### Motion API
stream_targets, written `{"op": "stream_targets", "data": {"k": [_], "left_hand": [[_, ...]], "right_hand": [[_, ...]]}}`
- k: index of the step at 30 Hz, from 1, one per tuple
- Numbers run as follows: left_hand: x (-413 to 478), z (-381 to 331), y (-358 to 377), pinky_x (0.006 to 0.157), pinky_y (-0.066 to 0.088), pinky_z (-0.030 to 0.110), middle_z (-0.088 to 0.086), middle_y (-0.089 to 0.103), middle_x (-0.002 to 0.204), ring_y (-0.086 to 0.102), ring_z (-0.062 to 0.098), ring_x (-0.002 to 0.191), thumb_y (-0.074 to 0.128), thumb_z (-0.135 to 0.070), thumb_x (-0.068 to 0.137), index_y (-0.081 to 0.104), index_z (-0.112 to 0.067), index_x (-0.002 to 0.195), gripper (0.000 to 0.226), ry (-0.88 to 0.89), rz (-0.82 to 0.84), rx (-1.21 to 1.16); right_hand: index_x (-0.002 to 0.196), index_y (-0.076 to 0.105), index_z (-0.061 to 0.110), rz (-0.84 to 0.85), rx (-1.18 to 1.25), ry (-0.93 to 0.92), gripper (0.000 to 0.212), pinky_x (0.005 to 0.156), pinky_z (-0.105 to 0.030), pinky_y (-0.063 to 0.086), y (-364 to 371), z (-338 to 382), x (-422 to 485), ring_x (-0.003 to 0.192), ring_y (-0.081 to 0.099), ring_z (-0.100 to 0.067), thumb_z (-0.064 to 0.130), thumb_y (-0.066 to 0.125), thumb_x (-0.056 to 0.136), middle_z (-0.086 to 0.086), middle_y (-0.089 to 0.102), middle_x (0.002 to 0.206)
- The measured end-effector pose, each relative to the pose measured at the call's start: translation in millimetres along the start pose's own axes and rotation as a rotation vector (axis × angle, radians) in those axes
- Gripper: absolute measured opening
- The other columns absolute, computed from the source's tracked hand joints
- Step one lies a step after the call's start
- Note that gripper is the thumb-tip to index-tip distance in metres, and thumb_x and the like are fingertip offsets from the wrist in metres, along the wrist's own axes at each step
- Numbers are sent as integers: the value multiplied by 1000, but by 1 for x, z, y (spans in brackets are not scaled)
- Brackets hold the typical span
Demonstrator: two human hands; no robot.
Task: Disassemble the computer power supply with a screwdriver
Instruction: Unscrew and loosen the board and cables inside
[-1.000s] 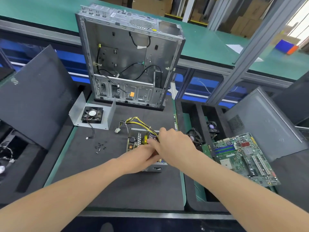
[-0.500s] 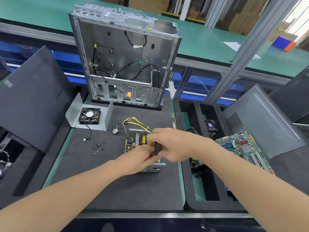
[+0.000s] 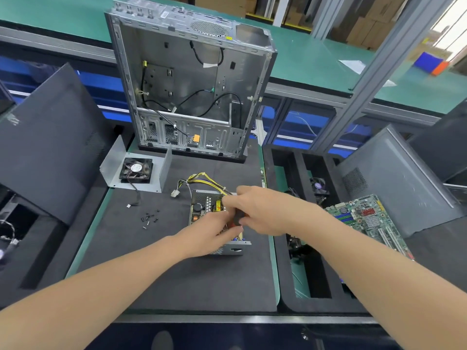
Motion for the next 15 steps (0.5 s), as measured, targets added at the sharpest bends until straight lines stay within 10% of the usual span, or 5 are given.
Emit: {"op": "stream_targets", "data": {"k": [4,7,11,15], "left_hand": [[-2,-5,2,87,50,26,-17,68,100,63,9,93,39,-51,106,62,-26,97,35,31,42,28],[-2,-4,2,74,44,33,-3,63,87,55,15,80,37,-56,105,53,-24,88,39,26,33,71],[-1,-8,0,72,43,30,-5,57,80,48,16,78,42,-43,102,56,-23,87,28,41,53,-17],[-4,-6,0,71,42,17,-6,59,83,57,3,80,42,-52,101,58,-29,87,31,23,43,30]], "right_hand": [[102,61,14,45,-182,-233,32,63,-30,22,-3,3,2,89,35,-18,-7,56,78,-1,37,102],[114,55,17,48,-99,-213,29,72,-33,37,-4,5,-3,91,40,-18,9,62,87,1,40,102],[104,45,17,-207,-159,275,50,57,-37,37,1,18,-8,76,56,-30,67,41,99,0,42,75],[100,53,14,-137,-109,442,45,60,-37,34,12,28,4,79,55,-32,54,34,106,-3,38,73]]}}
Point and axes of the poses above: each hand's wrist, its own x-axis towards the middle knuckle, its own y-axis out of the palm, z = x × y, the point moved 2 cm from there along x, towards the middle knuckle
